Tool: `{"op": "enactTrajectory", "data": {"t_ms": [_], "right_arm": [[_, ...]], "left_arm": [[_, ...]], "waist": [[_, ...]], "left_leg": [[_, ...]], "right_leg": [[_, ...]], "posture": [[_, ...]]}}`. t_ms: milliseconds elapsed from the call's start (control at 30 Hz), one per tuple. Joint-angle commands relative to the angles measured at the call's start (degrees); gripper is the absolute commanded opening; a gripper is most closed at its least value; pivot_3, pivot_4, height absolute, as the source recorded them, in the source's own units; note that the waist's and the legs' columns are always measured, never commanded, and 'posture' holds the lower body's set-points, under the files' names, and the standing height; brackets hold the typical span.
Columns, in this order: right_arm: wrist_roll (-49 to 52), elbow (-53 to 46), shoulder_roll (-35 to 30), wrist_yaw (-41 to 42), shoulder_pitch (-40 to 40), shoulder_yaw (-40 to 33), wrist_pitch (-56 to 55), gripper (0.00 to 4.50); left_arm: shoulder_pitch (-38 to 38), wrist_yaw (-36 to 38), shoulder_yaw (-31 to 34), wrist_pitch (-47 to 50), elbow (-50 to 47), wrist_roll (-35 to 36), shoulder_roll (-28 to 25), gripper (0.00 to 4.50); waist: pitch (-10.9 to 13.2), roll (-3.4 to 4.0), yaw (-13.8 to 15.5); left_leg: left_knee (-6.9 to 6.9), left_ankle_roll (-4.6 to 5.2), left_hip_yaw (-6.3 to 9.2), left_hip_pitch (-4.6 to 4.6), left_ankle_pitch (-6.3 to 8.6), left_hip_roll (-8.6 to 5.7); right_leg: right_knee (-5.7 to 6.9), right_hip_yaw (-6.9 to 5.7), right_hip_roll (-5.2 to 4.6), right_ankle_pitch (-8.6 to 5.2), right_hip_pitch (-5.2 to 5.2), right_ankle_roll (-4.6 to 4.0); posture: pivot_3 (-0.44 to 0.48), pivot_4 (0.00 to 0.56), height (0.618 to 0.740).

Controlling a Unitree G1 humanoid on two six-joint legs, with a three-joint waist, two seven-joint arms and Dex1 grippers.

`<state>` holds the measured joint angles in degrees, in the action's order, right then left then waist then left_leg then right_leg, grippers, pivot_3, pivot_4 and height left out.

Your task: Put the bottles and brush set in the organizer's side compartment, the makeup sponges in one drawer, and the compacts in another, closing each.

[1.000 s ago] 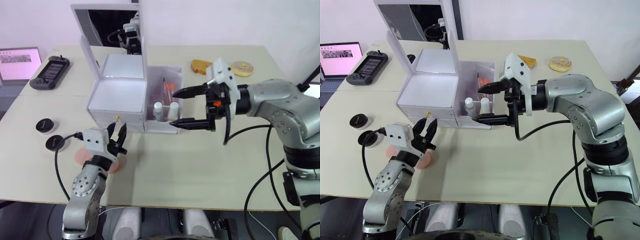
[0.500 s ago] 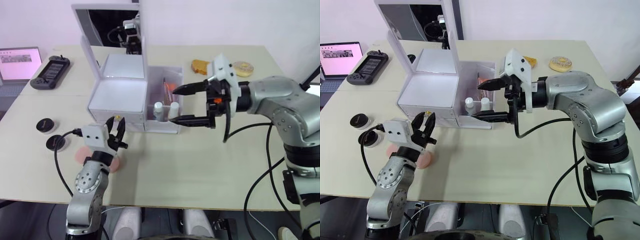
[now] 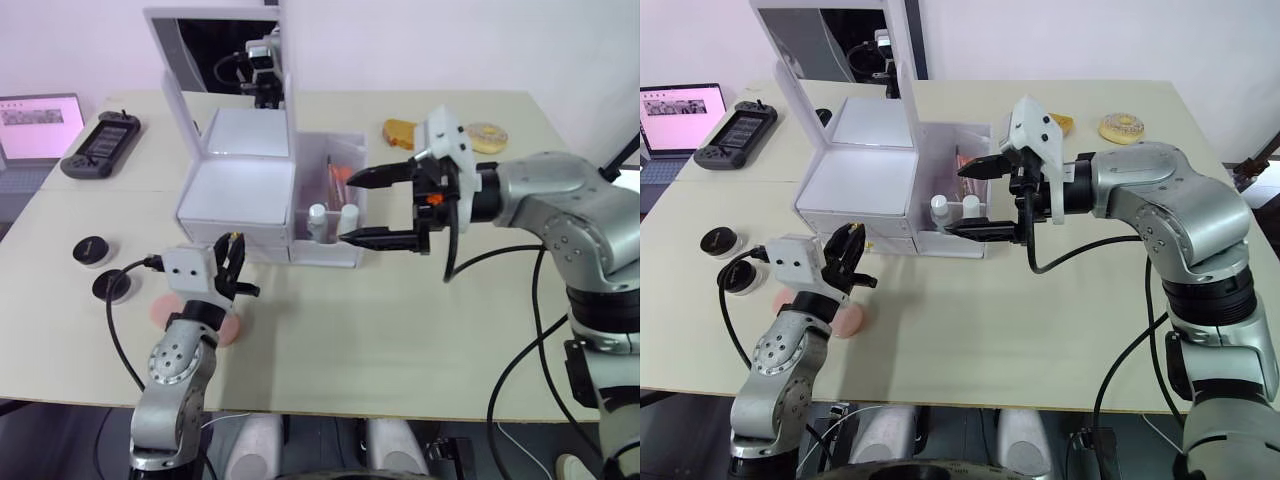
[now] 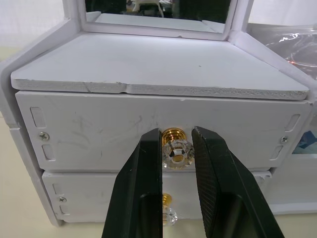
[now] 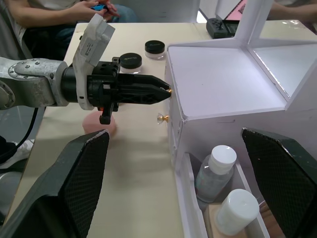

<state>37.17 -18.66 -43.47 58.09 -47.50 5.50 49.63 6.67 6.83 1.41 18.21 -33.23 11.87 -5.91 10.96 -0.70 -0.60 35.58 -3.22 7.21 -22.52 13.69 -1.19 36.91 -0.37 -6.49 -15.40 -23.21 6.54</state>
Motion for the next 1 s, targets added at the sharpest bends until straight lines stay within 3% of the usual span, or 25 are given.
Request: {"op": "enactTrajectory", "data": {"t_ms": [33, 300, 667, 1000], "right_arm": [[-0.1, -0.5, 0.6, -0.4, -1.5, -0.9, -0.9, 4.50], [-0.8, 1.1, 2.3, 0.6, -1.7, 0.3, -2.1, 4.50], [-2.0, 4.1, 4.7, 2.8, -2.8, 1.7, -3.8, 4.50], [-2.6, 4.8, 5.5, 3.3, -3.2, 1.9, -4.3, 4.50]], "left_arm": [[3.3, 1.6, -0.3, 1.6, -6.7, 1.9, -1.4, 0.36], [13.4, 3.8, 1.7, 3.7, -16.3, 6.1, -5.1, 0.36], [24.8, 3.7, 2.7, 1.7, -23.7, 8.7, -5.0, 0.36], [25.6, 4.4, 3.3, 2.0, -24.0, 10.6, -6.5, 0.36]], "waist": [[0.0, -0.02, 0.0], [0.0, -0.02, 0.0], [0.0, -0.03, 0.0], [0.0, -0.02, 0.0]], "left_leg": [[-0.01, 0.00, 0.00, 0.00, 0.00, 0.00], [-0.02, 0.00, 0.00, -0.05, 0.00, 0.00], [-0.30, 0.08, -0.09, -0.49, 0.05, 0.01], [-0.18, 0.08, -0.12, -0.72, 0.05, 0.00]], "right_leg": [[-0.01, 0.00, 0.00, 0.00, -0.01, 0.00], [-0.09, 0.00, -0.01, -0.09, -0.02, -0.14], [-0.81, 0.03, -0.03, 0.08, -0.23, 0.13], [-0.79, 0.02, -0.03, 0.11, -0.43, 0.15]], "posture": [[0.000, 0.150, 0.740], [0.000, 0.150, 0.740], [0.000, 0.150, 0.740], [0.000, 0.150, 0.740]]}}
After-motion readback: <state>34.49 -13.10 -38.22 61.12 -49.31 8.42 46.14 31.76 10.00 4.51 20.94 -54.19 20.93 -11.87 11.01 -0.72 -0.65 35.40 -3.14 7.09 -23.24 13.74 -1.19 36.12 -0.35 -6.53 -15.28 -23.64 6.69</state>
